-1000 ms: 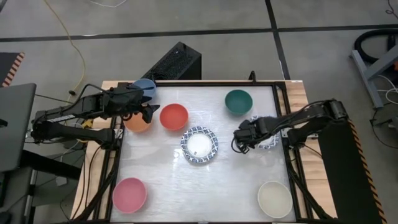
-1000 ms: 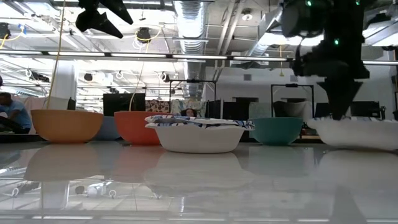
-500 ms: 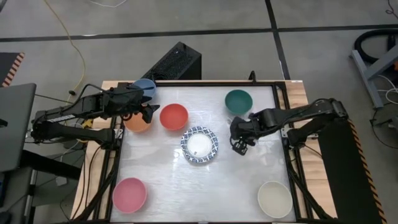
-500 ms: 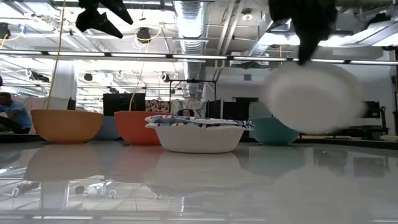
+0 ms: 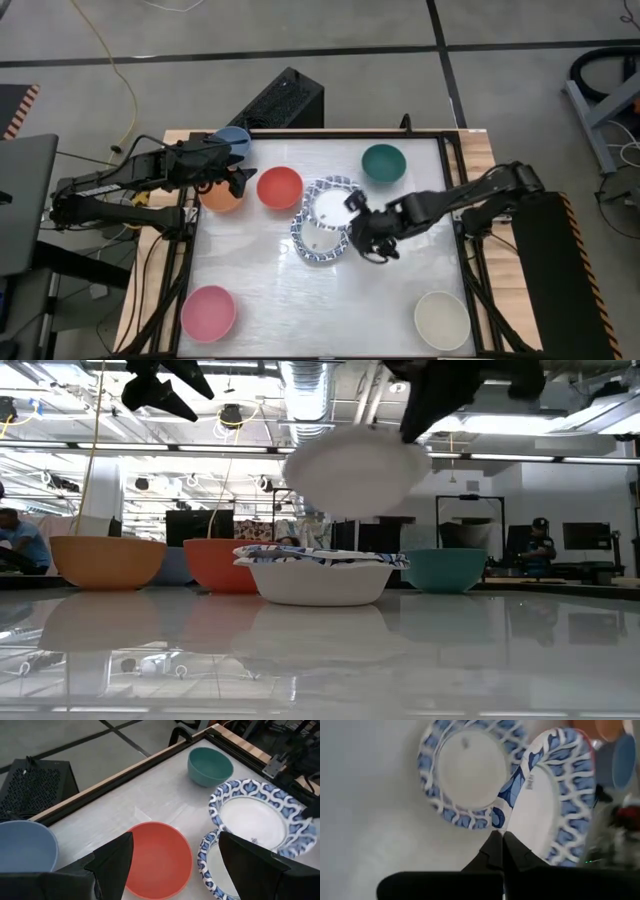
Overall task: Nest bowls inside each other
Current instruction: Stack the white and blue plate on top of the white and blue bowl
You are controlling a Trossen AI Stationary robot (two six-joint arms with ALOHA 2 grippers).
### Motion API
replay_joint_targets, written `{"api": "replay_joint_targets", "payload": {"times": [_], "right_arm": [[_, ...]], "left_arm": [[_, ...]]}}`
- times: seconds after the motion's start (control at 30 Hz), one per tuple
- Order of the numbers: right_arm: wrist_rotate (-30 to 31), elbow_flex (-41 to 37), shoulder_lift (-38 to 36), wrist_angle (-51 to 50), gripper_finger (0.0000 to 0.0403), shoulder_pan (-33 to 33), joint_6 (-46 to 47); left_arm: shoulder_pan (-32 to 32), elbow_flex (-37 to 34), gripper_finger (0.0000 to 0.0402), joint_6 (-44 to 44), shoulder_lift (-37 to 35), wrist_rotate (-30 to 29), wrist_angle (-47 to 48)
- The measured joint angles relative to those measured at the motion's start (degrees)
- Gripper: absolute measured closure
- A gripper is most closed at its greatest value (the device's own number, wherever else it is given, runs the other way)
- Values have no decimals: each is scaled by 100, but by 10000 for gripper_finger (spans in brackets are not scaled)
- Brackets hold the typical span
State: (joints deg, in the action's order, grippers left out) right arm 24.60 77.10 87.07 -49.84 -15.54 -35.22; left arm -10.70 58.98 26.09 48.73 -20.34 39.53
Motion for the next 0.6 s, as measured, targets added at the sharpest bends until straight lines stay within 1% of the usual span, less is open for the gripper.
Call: {"api": "replay_joint_targets", "payload": {"times": [0.1,0.3,0.37,0.53,0.6], "right_arm": [[176,0,269,42,399,-119,-540],[663,0,658,626,400,-430,-925],[691,0,709,758,400,-506,-906],[685,-2,795,649,400,-554,-190],[661,-29,825,725,400,-576,-38]], "left_arm": [[0,0,118,0,0,0,0],[-1,0,118,102,0,0,0],[0,0,118,122,0,2,0],[0,0,118,153,0,2,0],[0,0,118,155,0,2,0]]}}
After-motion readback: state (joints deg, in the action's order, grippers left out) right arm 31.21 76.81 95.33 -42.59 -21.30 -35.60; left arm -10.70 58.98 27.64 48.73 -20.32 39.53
